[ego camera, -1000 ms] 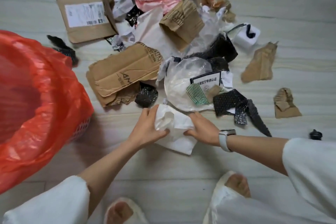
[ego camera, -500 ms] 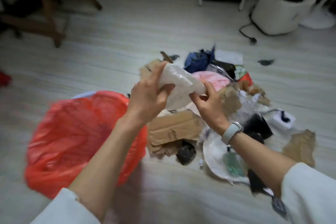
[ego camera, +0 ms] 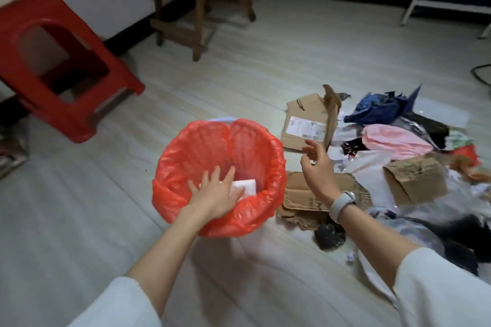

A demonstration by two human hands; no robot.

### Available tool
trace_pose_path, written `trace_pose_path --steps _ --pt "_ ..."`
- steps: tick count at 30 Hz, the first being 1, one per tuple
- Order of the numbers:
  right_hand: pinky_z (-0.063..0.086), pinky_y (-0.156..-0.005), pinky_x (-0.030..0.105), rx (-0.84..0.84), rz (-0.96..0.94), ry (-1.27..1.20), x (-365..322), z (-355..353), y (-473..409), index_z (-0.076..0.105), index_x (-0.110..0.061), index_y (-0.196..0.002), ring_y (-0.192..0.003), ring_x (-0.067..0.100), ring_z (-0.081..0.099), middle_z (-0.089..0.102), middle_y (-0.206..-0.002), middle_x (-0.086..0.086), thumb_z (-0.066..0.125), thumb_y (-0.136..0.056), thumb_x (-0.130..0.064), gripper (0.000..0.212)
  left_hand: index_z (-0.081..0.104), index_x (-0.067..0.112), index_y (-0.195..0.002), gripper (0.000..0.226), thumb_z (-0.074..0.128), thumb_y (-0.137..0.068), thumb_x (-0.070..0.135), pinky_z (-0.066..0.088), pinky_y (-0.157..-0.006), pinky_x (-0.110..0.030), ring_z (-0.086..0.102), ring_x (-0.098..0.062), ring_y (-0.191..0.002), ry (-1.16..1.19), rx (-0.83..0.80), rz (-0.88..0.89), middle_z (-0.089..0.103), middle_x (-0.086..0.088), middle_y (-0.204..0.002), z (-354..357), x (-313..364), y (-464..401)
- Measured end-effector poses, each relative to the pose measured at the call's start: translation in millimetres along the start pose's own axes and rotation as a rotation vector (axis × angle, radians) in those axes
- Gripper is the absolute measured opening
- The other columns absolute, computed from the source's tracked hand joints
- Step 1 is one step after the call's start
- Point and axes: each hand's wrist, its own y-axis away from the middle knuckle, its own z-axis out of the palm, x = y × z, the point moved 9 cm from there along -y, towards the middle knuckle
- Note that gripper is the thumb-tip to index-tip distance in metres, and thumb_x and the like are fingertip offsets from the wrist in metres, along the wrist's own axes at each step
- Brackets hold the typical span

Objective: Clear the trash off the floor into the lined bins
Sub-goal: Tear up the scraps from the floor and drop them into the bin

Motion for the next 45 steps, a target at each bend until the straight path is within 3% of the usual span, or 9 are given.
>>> trace_pose_path --steps 6,10,15,21,24,29,34,41,45 --pt "0.044 -0.093 0.038 -0.020 0.028 0.447 84 -81 23 0.056 -0.004 -0.115 -0.105 0.029 0.057 0.062 -0.113 0.015 0.045 -0.082 0.003 0.035 0.062 0.014 -0.105 0.035 0.042 -0.080 0.028 0.039 -0.084 -0.036 0.058 -0.025 -0.097 0.173 0.827 0.625 0.064 -0.008 -0.105 -59 146 42" --pt "0.035 -0.103 0.041 -0.101 0.143 0.816 154 -152 53 0.046 -0.015 -0.130 -0.124 0.029 0.043 0.051 -0.132 0.010 0.052 -0.082 -0.011 0.048 0.058 0.015 -0.106 0.039 0.034 -0.079 0.029 0.044 -0.078 -0.039 0.058 -0.029 -0.097 0.068 0.476 0.929 0.060 -0.008 -0.106 24 258 36" --pt "0.012 -0.111 0.059 -0.461 0.346 1.027 225 -173 100 -0.009 -0.037 -0.144 -0.144 0.026 -0.005 -0.005 -0.156 -0.005 0.062 -0.078 -0.049 0.097 0.036 0.013 -0.134 0.046 0.046 -0.090 0.026 0.044 -0.088 -0.044 0.048 -0.037 -0.113 0.021 -0.100 0.782 0.046 -0.018 -0.126 145 294 -21" --pt "0.037 -0.103 0.045 -0.358 0.354 0.989 242 -177 115 -0.016 -0.029 -0.144 -0.130 0.033 0.026 0.013 -0.151 0.009 0.067 -0.080 -0.033 0.105 -0.005 0.024 -0.147 0.114 0.068 -0.062 0.043 0.033 -0.108 -0.044 0.034 -0.031 -0.134 0.490 -0.455 0.586 0.028 -0.015 -0.149 234 295 -29" --pt "0.031 -0.107 0.042 -0.307 0.300 0.815 234 -174 113 -0.008 -0.024 -0.146 -0.128 0.033 0.029 0.030 -0.142 0.010 0.055 -0.088 -0.016 0.085 0.004 0.014 -0.148 0.111 0.077 -0.067 0.034 0.024 -0.114 -0.038 0.021 -0.026 -0.141 0.670 -0.401 0.536 0.017 -0.008 -0.154 239 299 -23" --pt "0.031 -0.105 0.034 -0.163 0.178 0.663 212 -198 112 0.018 -0.010 -0.145 -0.119 0.026 0.040 0.045 -0.128 0.011 0.051 -0.088 -0.006 0.066 0.064 0.013 -0.106 0.023 0.063 -0.084 0.017 0.046 -0.083 -0.032 0.061 -0.028 -0.101 0.575 -0.219 0.623 0.067 -0.009 -0.106 197 297 -31" --pt "0.037 -0.093 0.028 0.055 0.080 0.699 199 -238 131 0.058 -0.006 -0.115 -0.108 0.028 0.054 0.061 -0.112 0.011 0.051 -0.091 -0.009 0.025 0.063 0.000 -0.087 0.026 0.064 -0.076 0.023 0.043 -0.083 -0.033 0.047 -0.022 -0.091 0.310 0.071 0.851 0.047 -0.008 -0.101 151 292 -26" --pt "0.012 -0.109 0.063 -0.587 0.426 1.065 271 -196 200 -0.013 -0.046 -0.140 -0.143 0.034 -0.007 -0.012 -0.156 0.001 0.063 -0.066 -0.068 0.108 0.047 0.008 -0.091 0.038 0.068 -0.061 -0.004 0.054 -0.053 -0.039 0.062 -0.036 -0.095 -0.026 0.122 1.157 0.058 -0.021 -0.114 174 298 19" --pt "0.012 -0.107 0.066 -0.529 0.500 1.064 288 -175 196 -0.006 -0.046 -0.141 -0.140 0.042 -0.008 -0.013 -0.155 0.006 0.066 -0.066 -0.064 0.106 0.044 0.015 -0.098 0.061 0.069 -0.051 -0.015 0.042 -0.035 -0.029 0.064 -0.032 -0.074 -0.140 0.279 1.235 0.064 -0.016 -0.097 172 302 34"
